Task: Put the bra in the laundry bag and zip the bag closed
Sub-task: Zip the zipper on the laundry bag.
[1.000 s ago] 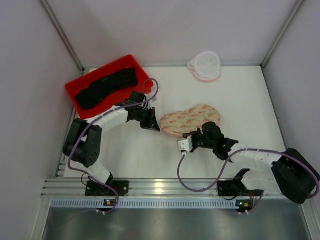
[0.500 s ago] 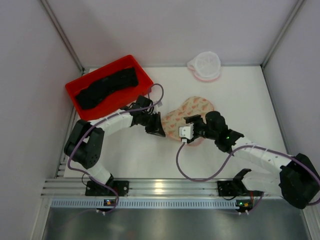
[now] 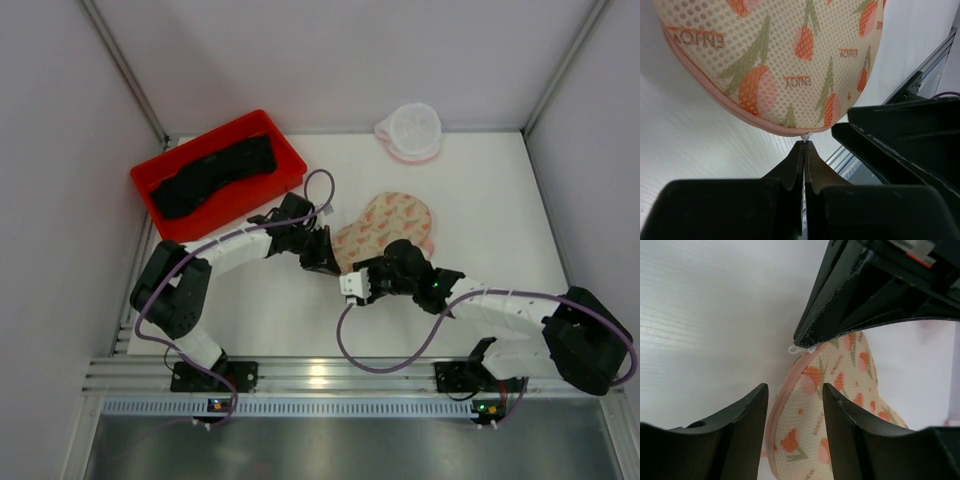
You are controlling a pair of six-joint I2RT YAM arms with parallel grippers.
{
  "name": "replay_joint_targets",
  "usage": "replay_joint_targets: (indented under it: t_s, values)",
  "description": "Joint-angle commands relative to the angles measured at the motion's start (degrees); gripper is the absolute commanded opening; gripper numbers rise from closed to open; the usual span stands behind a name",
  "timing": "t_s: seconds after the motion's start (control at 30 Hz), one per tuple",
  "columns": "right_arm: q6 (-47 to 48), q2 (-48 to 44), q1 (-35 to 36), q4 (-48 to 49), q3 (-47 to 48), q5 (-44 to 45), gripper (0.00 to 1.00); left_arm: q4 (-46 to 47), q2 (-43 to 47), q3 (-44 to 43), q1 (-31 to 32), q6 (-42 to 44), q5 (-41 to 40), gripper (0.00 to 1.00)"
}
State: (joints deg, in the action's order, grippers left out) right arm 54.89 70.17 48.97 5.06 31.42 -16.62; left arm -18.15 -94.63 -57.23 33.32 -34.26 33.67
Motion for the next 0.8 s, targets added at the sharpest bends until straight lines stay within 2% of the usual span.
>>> replay_joint_targets:
  t_s: [0.0, 0.07, 0.13, 0.17, 0.2, 0.3, 0.63, 0.77]
  values:
    - [0.4, 2.9, 0.4, 4.7, 1.7, 1.0, 0.47, 2.5, 1.2, -2.2, 0.3, -1.2, 1.7, 0.00]
    - [0.9, 4.0, 0.5, 5.5, 1.9, 1.4, 0.45, 2.7, 1.5, -1.9, 0.3, -1.2, 1.7, 0.00]
    - [1.2, 5.1, 0.5, 6.5, 1.8, 2.6, 0.35, 2.7, 1.7, -1.7, 0.3, -0.7, 1.6, 0.00]
    - [1.4, 5.3, 0.4, 6.5, 1.9, 3.1, 0.22, 2.5, 1.9, -1.7, 0.3, 0.2, 1.0, 0.00]
    - [1.1, 5.1, 0.4, 6.5, 1.9, 3.6, 0.15, 2.6, 2.0, -1.4, 0.1, 0.4, 1.0, 0.00]
    - [0.8, 2.6, 0.3, 6.5, 0.8, 4.3, 0.00, 2.6, 2.1, -0.4, -1.7, 1.6, 0.5, 0.00]
    - [4.5, -7.8, -0.3, 3.9, -6.7, 2.3, 0.00, 1.9, 2.3, 0.6, -6.6, 5.9, -1.6, 0.00]
    - [8.3, -10.2, -3.0, 4.6, -10.1, 1.6, 0.00, 2.1, 2.3, 0.6, -7.0, 7.0, 0.1, 0.00]
